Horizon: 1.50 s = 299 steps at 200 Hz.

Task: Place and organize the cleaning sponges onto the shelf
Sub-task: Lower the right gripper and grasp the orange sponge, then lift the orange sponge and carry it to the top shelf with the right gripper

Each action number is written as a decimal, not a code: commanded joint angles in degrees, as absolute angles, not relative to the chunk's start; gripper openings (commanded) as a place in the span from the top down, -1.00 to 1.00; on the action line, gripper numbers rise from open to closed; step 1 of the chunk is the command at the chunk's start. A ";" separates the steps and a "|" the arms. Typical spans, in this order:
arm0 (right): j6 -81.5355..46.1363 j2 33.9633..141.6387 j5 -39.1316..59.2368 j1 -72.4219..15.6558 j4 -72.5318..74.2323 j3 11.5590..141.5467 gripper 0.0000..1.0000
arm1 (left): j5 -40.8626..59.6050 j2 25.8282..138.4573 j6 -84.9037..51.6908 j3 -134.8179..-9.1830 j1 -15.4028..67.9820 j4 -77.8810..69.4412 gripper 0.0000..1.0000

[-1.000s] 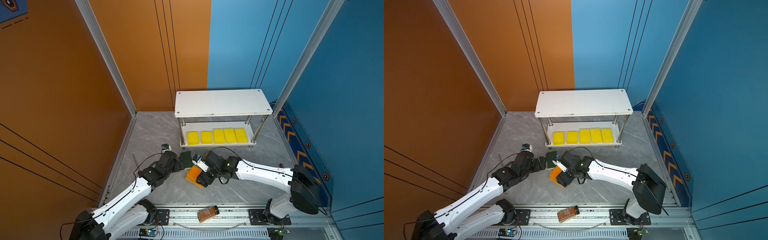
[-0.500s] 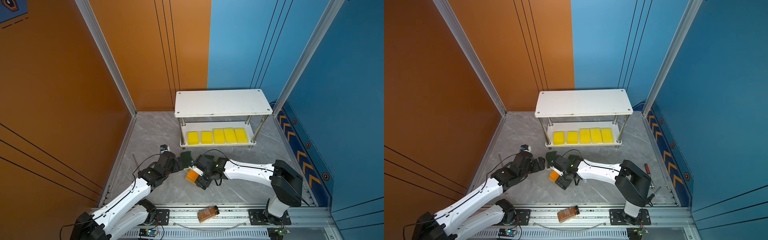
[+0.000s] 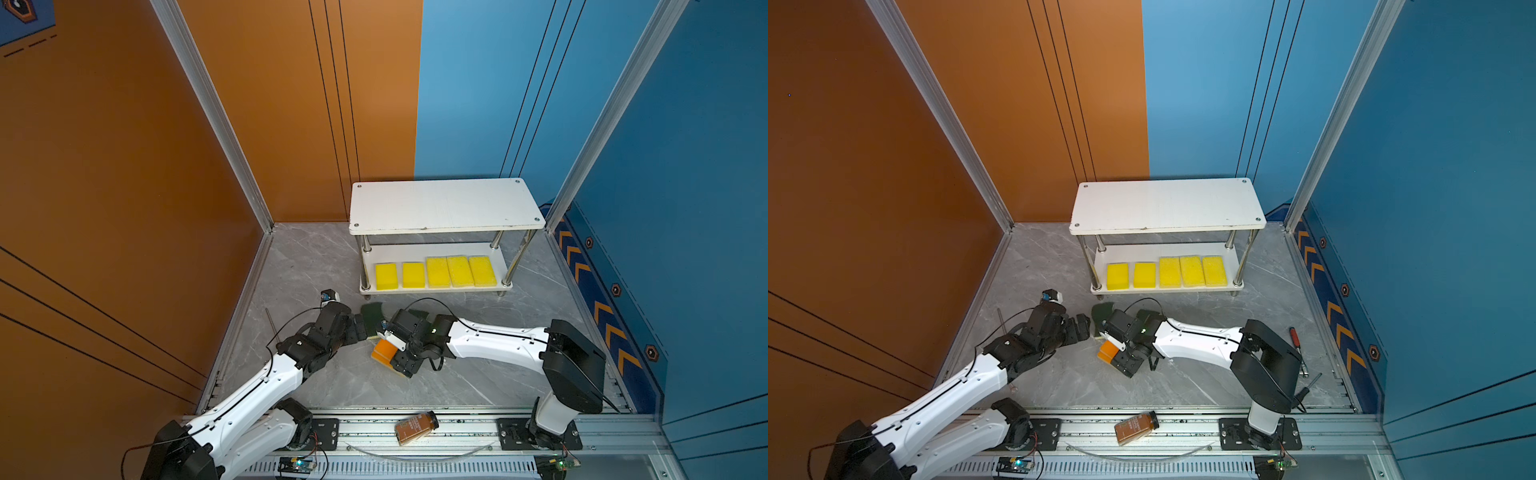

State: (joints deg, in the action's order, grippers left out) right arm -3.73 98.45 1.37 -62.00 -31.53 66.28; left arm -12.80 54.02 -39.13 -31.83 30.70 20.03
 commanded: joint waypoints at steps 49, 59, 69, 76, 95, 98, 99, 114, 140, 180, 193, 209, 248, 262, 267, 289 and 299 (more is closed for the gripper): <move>-2.55 95.45 1.44 -61.38 -34.34 67.71 -0.33 | -11.29 55.46 -39.97 -31.20 30.00 18.31 -0.96; -2.55 95.45 1.66 -61.16 -34.45 67.74 -0.30 | -11.34 55.54 -39.93 -31.20 29.98 18.26 -0.95; -2.53 95.53 1.90 -61.06 -34.45 67.85 -0.26 | -11.33 55.63 -39.91 -31.22 29.85 18.18 -0.96; -2.51 95.61 2.09 -61.08 -34.45 67.86 -0.24 | -11.22 55.70 -39.93 -31.22 29.84 18.09 -0.95; -2.85 95.98 2.73 -60.74 -34.67 68.09 -0.15 | -11.17 55.81 -39.90 -31.20 29.74 18.02 -0.96; -2.94 96.05 2.86 -60.73 -34.79 68.20 -0.13 | -11.15 55.77 -39.94 -31.19 29.79 17.94 -0.96; -2.96 96.06 2.92 -60.69 -34.80 68.25 -0.13 | -11.16 55.79 -39.92 -31.20 29.79 17.94 -0.95; -3.07 95.98 3.71 -60.39 -35.15 68.61 -0.01 | -11.16 56.01 -39.92 -31.28 29.65 17.84 -0.96; -3.22 95.47 5.20 -59.57 -35.30 69.01 0.05 | -10.88 56.42 -39.95 -31.20 29.62 17.58 -0.96; -3.63 94.15 7.80 -58.37 -35.33 69.22 0.08 | -10.71 56.91 -39.97 -31.20 29.44 17.08 -0.96; -3.79 93.41 8.26 -57.90 -35.31 69.20 0.09 | -10.62 57.04 -39.90 -31.20 29.44 17.01 -0.96; -4.03 92.13 9.12 -57.36 -35.39 69.17 0.09 | -10.62 57.20 -39.82 -31.20 29.36 16.79 -0.96; -4.25 87.37 11.63 -55.06 -37.39 70.54 0.10 | -10.46 57.41 -39.61 -31.51 29.10 16.79 -0.96; -4.20 85.26 12.34 -53.83 -38.65 71.64 0.10 | -10.63 57.62 -39.47 -31.73 29.08 16.66 -0.96; -4.11 84.14 12.76 -53.33 -39.20 72.20 0.11 | -10.63 57.64 -39.39 -31.67 29.03 16.68 -0.96; -3.97 80.16 15.88 -50.05 -41.47 74.04 0.14 | -10.63 58.05 -39.20 -31.91 28.92 16.44 -0.95; -4.04 78.31 17.28 -48.13 -42.30 74.59 0.14 | -10.64 58.26 -39.21 -32.10 28.80 16.21 -0.96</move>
State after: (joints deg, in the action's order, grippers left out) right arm -3.42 83.20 12.93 -51.53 -37.91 71.66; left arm -11.31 57.71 -39.11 -31.83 29.56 17.15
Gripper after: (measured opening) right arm 0.436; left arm 0.978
